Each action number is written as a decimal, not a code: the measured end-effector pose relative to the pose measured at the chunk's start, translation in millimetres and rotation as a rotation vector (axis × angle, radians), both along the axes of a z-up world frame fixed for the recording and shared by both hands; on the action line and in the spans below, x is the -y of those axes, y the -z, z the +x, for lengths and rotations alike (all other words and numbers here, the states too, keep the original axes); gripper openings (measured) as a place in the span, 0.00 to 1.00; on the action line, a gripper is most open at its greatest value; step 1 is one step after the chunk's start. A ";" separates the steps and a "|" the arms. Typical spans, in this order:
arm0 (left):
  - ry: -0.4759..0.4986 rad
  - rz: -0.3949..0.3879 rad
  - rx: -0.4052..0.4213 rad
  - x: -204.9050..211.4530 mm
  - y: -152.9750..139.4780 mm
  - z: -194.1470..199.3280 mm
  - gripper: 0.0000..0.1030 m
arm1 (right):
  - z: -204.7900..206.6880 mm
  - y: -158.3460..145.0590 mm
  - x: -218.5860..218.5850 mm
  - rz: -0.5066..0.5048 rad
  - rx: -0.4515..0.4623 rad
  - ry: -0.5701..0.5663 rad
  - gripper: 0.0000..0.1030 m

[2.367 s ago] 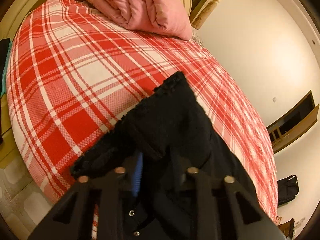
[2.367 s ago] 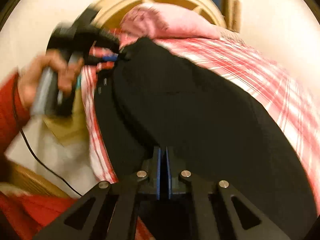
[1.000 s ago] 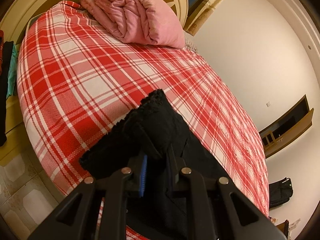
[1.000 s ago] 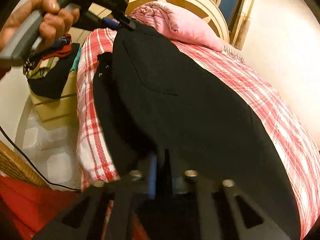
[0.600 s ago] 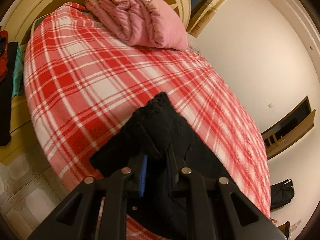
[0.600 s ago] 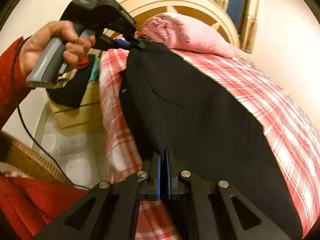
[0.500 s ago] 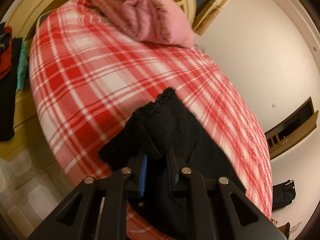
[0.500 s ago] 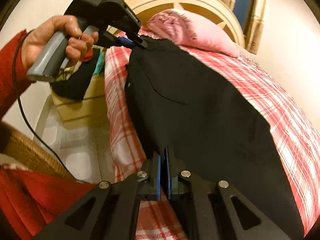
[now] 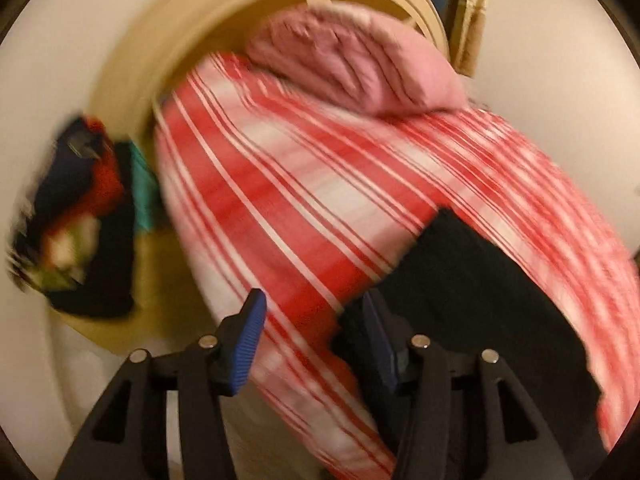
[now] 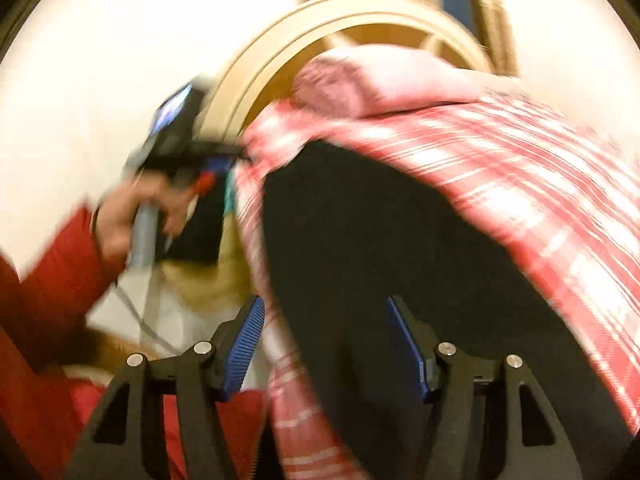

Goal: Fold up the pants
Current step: 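Lower the pants onto the bed and smooth them with both grippers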

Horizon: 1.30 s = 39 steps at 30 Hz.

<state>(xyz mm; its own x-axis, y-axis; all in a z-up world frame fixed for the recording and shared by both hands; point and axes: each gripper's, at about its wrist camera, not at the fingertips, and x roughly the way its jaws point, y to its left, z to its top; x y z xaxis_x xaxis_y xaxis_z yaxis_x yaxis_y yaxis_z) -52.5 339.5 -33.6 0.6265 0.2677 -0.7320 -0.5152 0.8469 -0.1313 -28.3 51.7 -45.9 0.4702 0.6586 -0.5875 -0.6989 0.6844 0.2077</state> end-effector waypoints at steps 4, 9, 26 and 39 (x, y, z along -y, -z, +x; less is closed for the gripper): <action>0.134 0.007 0.071 20.1 -11.1 2.3 0.51 | 60.8 -7.7 53.3 0.086 -0.038 0.116 0.62; 0.351 -0.019 0.061 87.8 9.6 19.9 0.51 | 119.9 21.4 60.9 0.109 -0.207 0.069 0.62; 0.335 0.071 0.035 127.4 55.5 12.9 0.67 | 114.4 50.5 51.3 0.064 -0.403 -0.118 0.67; 0.314 0.028 0.035 122.1 58.3 17.2 0.73 | 152.6 47.1 28.2 0.313 -0.523 -0.144 0.88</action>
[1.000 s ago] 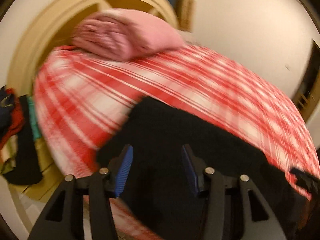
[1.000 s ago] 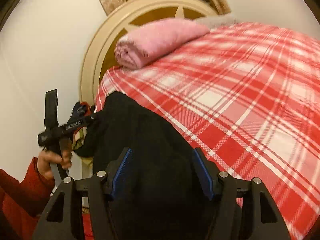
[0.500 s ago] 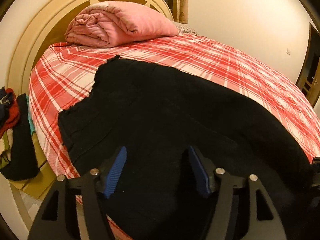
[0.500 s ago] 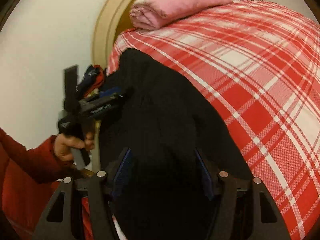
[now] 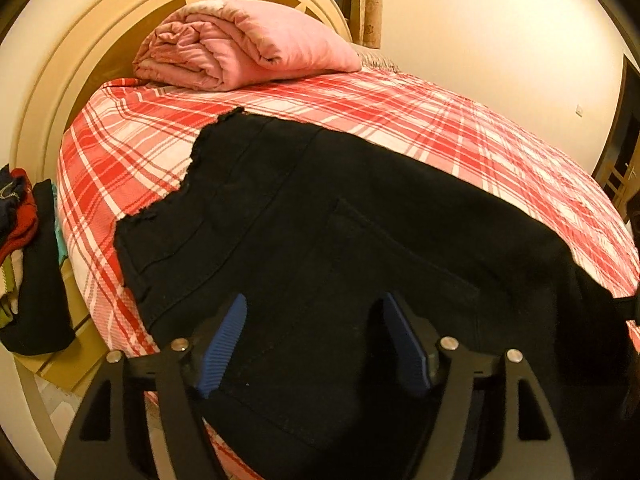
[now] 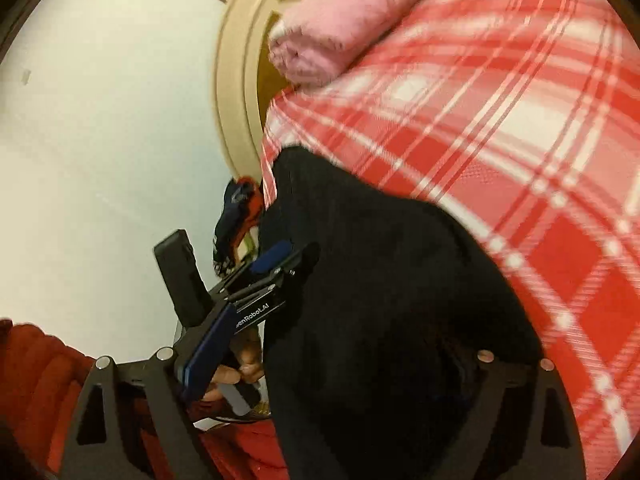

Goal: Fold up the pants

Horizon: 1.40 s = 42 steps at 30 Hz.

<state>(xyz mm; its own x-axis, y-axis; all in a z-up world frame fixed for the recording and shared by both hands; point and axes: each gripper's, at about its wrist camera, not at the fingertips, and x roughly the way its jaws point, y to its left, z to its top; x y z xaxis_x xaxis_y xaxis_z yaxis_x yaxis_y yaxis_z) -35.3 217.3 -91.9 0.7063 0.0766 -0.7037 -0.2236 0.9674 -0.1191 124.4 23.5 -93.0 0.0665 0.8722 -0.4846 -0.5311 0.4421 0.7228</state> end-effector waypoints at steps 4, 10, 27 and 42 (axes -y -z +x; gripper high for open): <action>0.005 -0.013 -0.003 -2.6 0.8 1.3 0.76 | -10.7 1.7 30.0 0.020 0.025 0.086 0.88; 0.006 -0.017 -0.006 -2.5 0.8 1.2 0.76 | -20.3 9.8 33.2 -0.005 -0.030 -0.044 0.88; -0.004 -0.028 -0.012 -4.4 1.4 1.8 0.77 | 3.9 2.2 43.4 0.116 0.046 0.290 0.89; -0.007 -0.028 -0.015 -3.8 1.8 3.0 0.80 | -41.1 -29.4 129.2 -0.251 0.183 0.275 0.57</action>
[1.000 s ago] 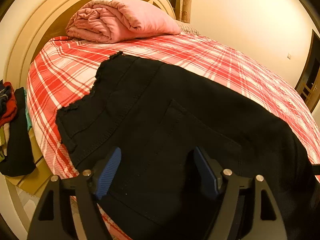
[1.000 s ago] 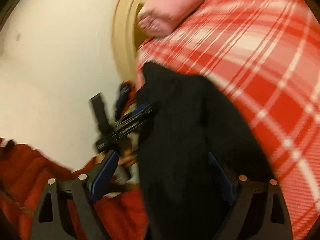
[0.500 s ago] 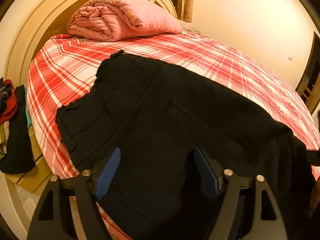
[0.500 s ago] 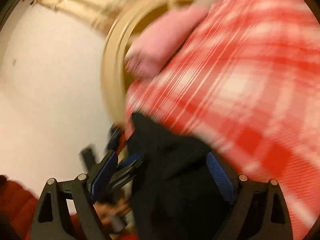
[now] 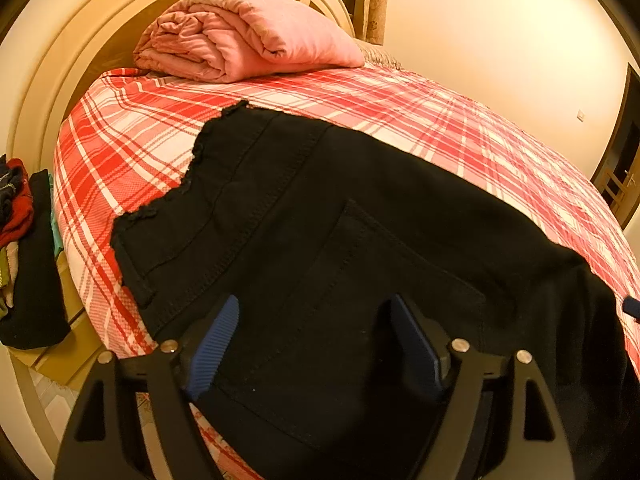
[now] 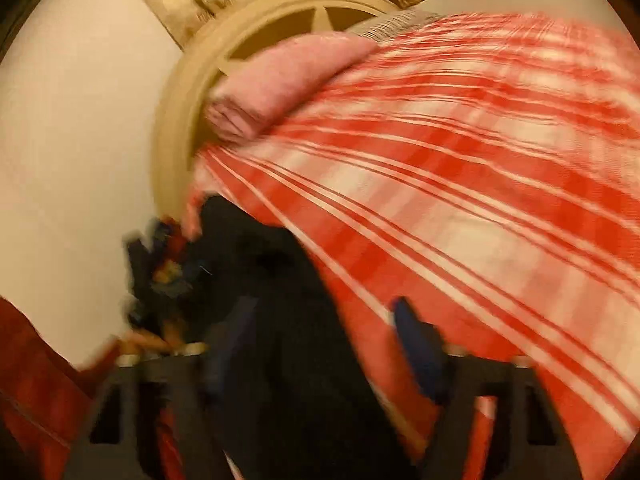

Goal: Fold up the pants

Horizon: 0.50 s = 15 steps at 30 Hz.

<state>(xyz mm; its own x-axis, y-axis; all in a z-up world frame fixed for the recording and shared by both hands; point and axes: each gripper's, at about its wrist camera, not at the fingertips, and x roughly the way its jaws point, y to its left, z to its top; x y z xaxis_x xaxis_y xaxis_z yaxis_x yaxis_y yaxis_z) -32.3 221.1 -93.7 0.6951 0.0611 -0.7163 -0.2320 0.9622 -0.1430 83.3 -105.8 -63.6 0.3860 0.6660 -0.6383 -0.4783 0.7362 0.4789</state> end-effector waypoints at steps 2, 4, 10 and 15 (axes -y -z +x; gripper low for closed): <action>-0.001 0.001 -0.004 -0.3 -0.7 0.4 0.80 | -11.1 4.6 8.2 -0.066 -0.002 0.010 0.56; -0.002 0.000 -0.008 -0.3 -1.0 1.1 0.80 | -19.5 15.3 18.4 -0.107 -0.028 0.018 0.56; -0.012 0.006 -0.012 -0.3 -0.6 1.8 0.82 | -57.2 35.0 9.4 -0.333 0.018 -0.023 0.46; -0.013 0.005 -0.028 -2.2 -1.5 3.5 0.82 | -69.7 32.5 20.7 -0.407 -0.016 -0.047 0.21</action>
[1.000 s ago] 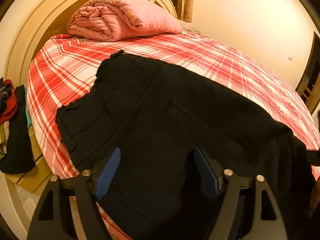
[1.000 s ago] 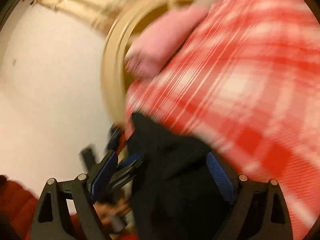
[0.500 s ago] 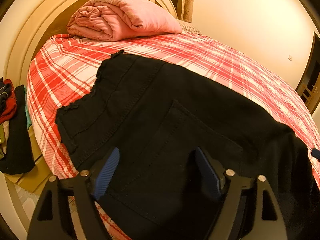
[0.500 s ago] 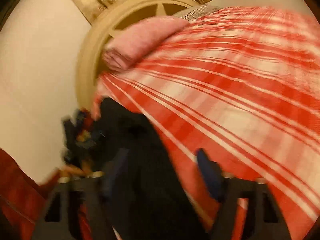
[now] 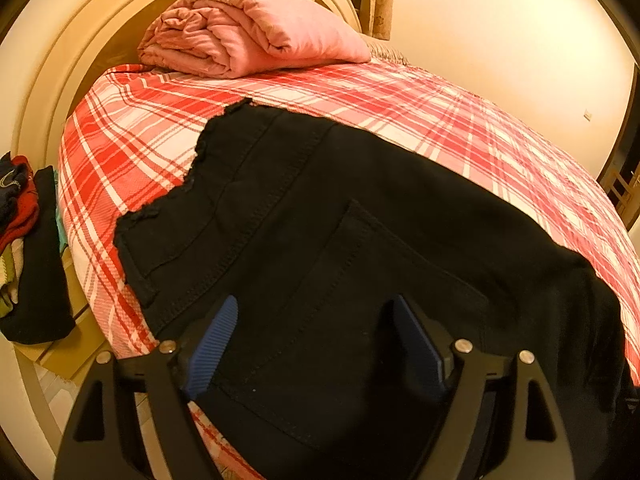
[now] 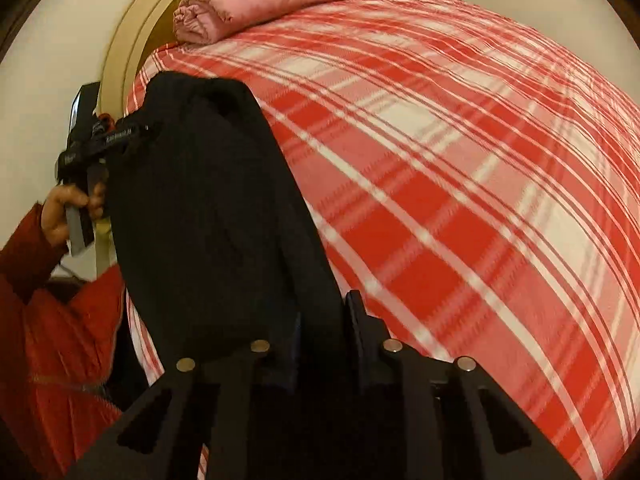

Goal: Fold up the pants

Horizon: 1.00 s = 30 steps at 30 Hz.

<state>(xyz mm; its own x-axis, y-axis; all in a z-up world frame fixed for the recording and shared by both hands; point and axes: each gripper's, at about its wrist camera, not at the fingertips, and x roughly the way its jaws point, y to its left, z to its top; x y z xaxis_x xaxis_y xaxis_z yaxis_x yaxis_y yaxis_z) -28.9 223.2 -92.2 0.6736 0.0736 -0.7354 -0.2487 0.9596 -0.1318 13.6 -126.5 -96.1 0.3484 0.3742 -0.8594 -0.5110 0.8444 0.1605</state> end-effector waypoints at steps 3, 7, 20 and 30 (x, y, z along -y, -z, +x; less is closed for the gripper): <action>0.012 -0.010 -0.006 -3.1 0.5 0.8 0.83 | -8.2 -3.7 8.5 -0.039 -0.011 -0.018 0.22; 0.007 0.000 0.000 -1.0 1.1 0.3 0.84 | 3.6 -19.1 -4.8 -0.030 0.040 -0.018 0.43; 0.013 -0.016 -0.007 -4.8 0.4 1.0 0.84 | 76.0 -9.1 -110.3 0.352 -0.163 -0.348 0.77; 0.024 -0.024 -0.012 -5.9 0.7 3.6 0.85 | 41.1 -4.0 -111.0 0.332 -0.211 -0.413 0.77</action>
<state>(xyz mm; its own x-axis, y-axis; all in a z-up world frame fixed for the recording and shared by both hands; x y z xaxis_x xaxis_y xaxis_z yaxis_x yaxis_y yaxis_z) -25.2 229.2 -92.9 0.6657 0.0400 -0.7451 -0.2279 0.9618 -0.1519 54.7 -15.5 -92.1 -0.0500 0.7050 -0.7074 -0.7162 0.4684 0.5174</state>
